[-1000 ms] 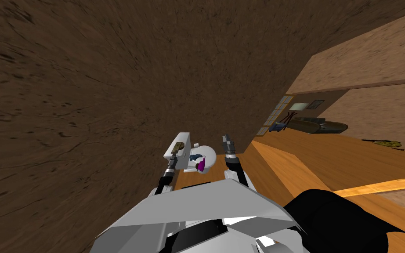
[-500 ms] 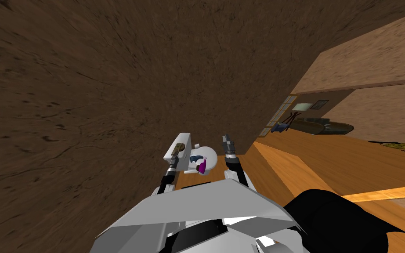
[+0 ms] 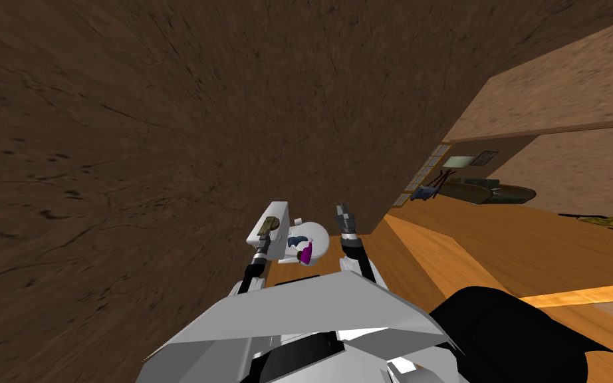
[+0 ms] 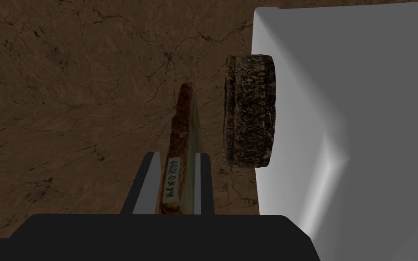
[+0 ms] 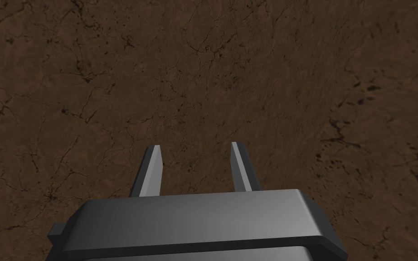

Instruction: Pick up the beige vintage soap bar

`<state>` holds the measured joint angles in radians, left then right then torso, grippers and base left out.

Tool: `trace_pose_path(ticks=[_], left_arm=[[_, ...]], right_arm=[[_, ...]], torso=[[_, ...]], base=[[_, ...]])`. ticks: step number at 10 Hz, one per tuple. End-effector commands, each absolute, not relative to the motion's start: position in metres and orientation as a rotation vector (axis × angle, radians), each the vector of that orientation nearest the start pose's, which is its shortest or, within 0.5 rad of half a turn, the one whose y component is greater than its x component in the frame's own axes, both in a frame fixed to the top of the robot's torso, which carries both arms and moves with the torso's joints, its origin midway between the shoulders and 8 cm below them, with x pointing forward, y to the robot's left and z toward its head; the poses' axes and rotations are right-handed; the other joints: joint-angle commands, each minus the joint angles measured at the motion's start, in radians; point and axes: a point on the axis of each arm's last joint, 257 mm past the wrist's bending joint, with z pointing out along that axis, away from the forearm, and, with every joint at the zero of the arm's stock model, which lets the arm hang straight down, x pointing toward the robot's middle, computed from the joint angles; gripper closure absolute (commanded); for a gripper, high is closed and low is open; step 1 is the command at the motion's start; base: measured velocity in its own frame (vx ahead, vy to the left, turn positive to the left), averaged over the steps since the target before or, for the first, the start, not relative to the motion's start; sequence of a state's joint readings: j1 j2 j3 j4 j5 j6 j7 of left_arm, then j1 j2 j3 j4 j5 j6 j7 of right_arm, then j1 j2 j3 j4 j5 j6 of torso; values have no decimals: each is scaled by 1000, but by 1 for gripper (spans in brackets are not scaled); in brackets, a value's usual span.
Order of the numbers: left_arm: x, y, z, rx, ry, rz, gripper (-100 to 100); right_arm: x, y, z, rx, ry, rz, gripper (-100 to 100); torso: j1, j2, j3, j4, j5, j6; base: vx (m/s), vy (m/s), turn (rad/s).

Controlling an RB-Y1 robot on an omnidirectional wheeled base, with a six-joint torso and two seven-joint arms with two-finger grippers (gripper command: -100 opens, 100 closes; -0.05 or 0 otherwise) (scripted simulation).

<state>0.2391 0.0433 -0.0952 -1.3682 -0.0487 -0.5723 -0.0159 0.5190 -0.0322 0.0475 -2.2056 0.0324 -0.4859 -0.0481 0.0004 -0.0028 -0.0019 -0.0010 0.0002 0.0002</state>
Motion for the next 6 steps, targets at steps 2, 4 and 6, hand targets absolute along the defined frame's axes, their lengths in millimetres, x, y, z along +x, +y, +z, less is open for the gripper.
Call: trace_pose_path(ticks=[2,4,6], left_arm=[[442,215,-295,-1020,1177,-1242,100],[435,215,-303,-1022,1181,-1240,100],[437,215,-300,-1022,1180,-1240,0]], right_arm=[[361,-262,-20,727,721,1343,0],[361,-262,-20,727,721,1343,0],[361,-262,-20,727,721,1343,0]], torso=[[0,0,0,0,0,0],[0,0,0,0,0,0],[0,2,1,1,0,0]], base=[[0,0,0],[-20,1,0],[-14,0,1]])
